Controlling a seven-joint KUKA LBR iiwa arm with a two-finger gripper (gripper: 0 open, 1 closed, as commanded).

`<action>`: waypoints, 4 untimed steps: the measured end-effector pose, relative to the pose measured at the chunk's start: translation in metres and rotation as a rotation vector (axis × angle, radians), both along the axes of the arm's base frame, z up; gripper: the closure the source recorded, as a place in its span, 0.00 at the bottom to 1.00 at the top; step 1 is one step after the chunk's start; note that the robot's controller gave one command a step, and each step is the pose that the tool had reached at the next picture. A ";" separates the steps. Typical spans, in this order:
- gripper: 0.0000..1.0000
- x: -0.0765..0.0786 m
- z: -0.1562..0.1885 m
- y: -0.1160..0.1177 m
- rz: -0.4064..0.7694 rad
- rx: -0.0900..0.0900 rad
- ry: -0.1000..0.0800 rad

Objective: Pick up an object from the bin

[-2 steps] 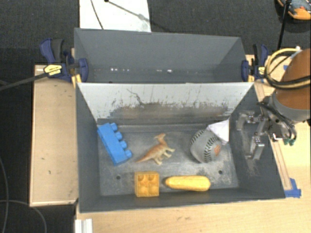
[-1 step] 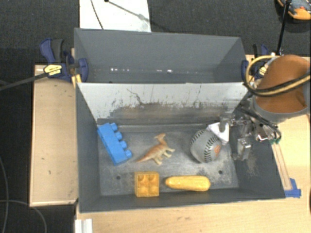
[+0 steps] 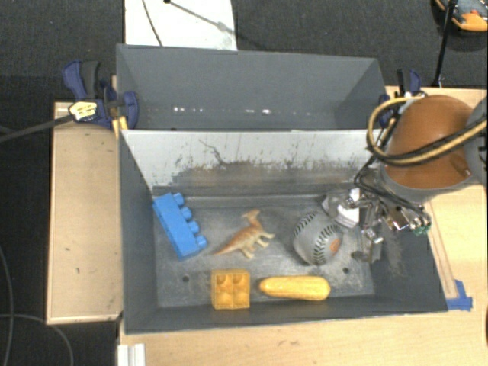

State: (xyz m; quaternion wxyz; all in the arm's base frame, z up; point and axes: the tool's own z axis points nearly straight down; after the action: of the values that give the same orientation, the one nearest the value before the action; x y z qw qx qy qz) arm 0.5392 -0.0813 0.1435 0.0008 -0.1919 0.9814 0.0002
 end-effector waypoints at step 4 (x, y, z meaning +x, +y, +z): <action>1.00 0.046 -0.066 0.042 1.029 -0.007 -0.025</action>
Offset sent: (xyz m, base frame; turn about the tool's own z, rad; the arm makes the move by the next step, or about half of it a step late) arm 0.0338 0.0275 -0.0735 -0.3717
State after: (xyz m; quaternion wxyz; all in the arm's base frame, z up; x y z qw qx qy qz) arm 0.5848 -0.0393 0.0778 0.0116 -0.6500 0.7598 -0.0050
